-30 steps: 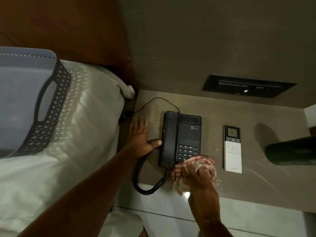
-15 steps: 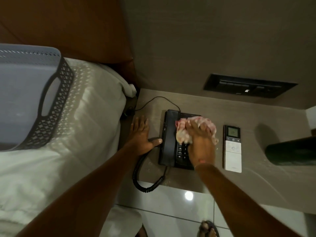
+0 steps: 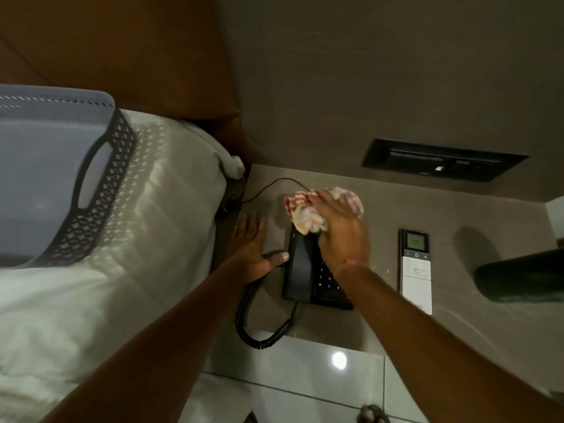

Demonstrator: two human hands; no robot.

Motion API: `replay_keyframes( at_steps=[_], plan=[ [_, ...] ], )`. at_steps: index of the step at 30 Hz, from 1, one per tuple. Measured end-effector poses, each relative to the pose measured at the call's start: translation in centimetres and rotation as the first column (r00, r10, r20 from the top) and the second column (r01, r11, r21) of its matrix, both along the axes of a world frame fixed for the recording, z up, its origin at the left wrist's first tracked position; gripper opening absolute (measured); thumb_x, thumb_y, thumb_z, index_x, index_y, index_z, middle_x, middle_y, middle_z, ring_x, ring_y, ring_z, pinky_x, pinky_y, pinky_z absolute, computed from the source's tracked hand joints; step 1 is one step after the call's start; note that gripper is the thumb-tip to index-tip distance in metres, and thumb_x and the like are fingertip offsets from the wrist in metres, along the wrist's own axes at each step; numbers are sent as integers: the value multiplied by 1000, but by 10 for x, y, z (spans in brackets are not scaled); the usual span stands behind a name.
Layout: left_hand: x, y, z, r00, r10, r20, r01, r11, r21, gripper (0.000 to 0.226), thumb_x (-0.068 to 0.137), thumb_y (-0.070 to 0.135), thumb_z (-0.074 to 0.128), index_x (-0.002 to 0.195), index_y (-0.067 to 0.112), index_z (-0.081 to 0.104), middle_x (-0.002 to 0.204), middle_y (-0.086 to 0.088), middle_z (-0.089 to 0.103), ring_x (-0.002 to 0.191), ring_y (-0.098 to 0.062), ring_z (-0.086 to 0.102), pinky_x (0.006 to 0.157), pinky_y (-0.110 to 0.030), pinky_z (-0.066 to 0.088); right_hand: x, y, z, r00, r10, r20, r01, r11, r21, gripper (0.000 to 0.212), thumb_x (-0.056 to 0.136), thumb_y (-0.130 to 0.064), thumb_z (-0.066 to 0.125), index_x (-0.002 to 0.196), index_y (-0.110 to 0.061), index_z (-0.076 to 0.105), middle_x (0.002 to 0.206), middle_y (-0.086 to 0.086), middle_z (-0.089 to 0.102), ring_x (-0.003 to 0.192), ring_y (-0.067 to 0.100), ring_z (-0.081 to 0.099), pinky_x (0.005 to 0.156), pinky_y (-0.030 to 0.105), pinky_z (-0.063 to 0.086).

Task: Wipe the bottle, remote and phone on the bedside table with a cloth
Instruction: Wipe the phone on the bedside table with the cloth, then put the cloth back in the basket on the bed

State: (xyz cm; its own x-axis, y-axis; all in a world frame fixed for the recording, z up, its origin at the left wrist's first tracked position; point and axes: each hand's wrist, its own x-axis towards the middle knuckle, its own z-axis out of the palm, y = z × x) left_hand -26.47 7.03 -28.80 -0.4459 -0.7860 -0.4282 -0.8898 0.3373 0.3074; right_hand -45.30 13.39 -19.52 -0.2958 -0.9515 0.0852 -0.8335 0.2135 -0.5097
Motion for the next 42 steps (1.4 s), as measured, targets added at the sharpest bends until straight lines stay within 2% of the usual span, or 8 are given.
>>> replay_keyframes(
  at_steps=[14, 20, 23, 27, 31, 35, 38, 42],
  plan=[
    [4, 1, -7, 1000, 19, -6, -19, 1000, -10, 117, 73, 86, 30, 159, 17, -9, 167, -7, -21, 150, -26, -28, 118, -41, -18, 61, 142, -52, 925, 334, -180, -337, 942, 15, 27, 79, -26, 56, 96, -23, 76, 104, -1, 73, 117, 23, 53, 91, 37, 50],
    [7, 13, 25, 966, 229, -116, -205, 960, 190, 91, 94, 50, 55, 160, 11, 6, 169, -13, 1, 156, -28, -4, 127, -46, 5, 58, 134, -4, 963, -35, 266, -1, 991, 132, 70, 68, 6, 70, 119, -41, 57, 111, -16, 62, 98, 7, 62, 82, 24, 55],
    [11, 38, 69, 761, 587, -278, -410, 766, 495, 48, 99, 10, 54, 146, 4, 47, 141, -23, 57, 128, -35, 55, 112, -53, 41, 55, 102, 33, 789, -285, 545, 202, 957, 209, 50, 81, 4, 63, 113, -35, 60, 99, -13, 67, 88, 4, 64, 84, 30, 56],
    [30, 67, 143, 430, 852, -299, -282, 441, 852, 33, 91, -2, 55, 120, 1, 71, 123, -18, 72, 118, -33, 66, 101, -43, 54, 68, 60, 97, 362, -398, 843, 270, 910, 314, 28, 89, 3, 55, 113, -11, 61, 100, 2, 68, 91, 19, 64, 77, 27, 54],
    [81, 63, 214, 212, 870, -445, -227, 487, 844, 25, 85, 5, 72, 107, 14, 79, 109, -15, 78, 101, -30, 75, 80, -35, 61, 104, 21, 152, 320, -421, 849, 209, 905, 370, 27, 88, -8, 60, 107, -28, 56, 90, -12, 63, 82, 11, 61, 66, 28, 50],
    [139, 39, 279, 272, 749, -604, -332, 663, 671, 20, 83, 16, 78, 103, 20, 80, 96, -7, 80, 82, -16, 76, 66, -23, 58, 159, -16, 198, 158, -367, 917, 63, 930, 362, 32, 86, -10, 64, 111, -28, 59, 99, -8, 69, 89, 14, 67, 64, 24, 52],
    [186, 15, 311, 274, 721, -636, -474, 677, 563, 20, 75, 16, 76, 91, 26, 83, 85, -5, 81, 73, -14, 73, 60, -25, 57, 199, -47, 219, 316, -271, 909, -32, 955, 296, 25, 82, -16, 68, 105, -27, 62, 104, -3, 70, 95, 18, 67, 73, 27, 56],
    [237, -21, 318, 330, 746, -578, -683, 612, 399, 19, 75, 7, 81, 74, 26, 81, 78, -11, 79, 69, -21, 70, 68, -40, 62, 240, -91, 224, 904, 7, 428, -85, 983, 162, 35, 73, -46, 63, 101, -25, 62, 107, -1, 66, 103, 20, 58, 87, 35, 49]
  ],
)
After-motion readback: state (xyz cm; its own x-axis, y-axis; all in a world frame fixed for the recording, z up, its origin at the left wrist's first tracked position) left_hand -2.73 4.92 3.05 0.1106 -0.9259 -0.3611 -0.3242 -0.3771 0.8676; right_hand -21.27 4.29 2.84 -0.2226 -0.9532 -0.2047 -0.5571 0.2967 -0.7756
